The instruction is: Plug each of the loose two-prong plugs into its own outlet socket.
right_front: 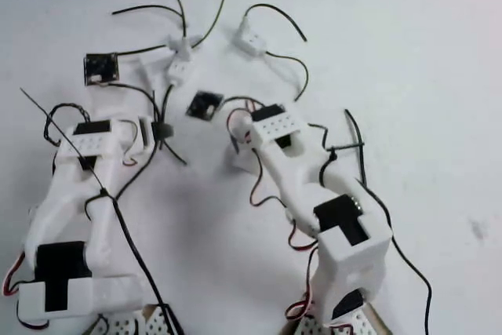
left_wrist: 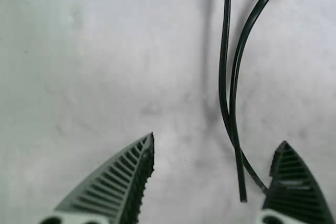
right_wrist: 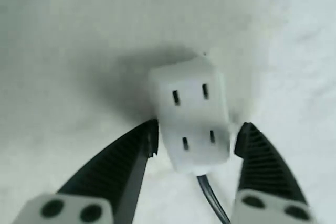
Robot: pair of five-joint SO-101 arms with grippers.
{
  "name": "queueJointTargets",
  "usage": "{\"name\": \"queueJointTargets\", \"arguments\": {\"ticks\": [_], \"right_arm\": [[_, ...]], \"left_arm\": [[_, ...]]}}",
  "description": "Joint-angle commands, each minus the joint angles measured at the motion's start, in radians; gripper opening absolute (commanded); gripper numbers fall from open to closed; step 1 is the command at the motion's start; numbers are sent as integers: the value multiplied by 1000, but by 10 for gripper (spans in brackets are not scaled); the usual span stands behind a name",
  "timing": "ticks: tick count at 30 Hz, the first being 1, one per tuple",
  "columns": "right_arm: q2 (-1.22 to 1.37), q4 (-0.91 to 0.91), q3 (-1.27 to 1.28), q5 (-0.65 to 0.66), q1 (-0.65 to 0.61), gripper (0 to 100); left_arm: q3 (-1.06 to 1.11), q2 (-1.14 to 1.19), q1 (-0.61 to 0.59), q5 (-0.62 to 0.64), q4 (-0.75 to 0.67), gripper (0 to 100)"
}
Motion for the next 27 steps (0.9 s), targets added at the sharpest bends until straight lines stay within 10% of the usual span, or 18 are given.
{"name": "queueJointTargets", "arguments": {"ticks": [1,15,27], "right_arm": [[-10,50,-86,-80,-7,80],[-18,202,-339,-1063,-4,62],[-117,513,-667,-1249,-41,62]], "left_arm": [[-3,-48,-13,6,-17,343],[-12,-50,-136,163,-18,343],[-12,-56,-211,216,-41,343]]}}
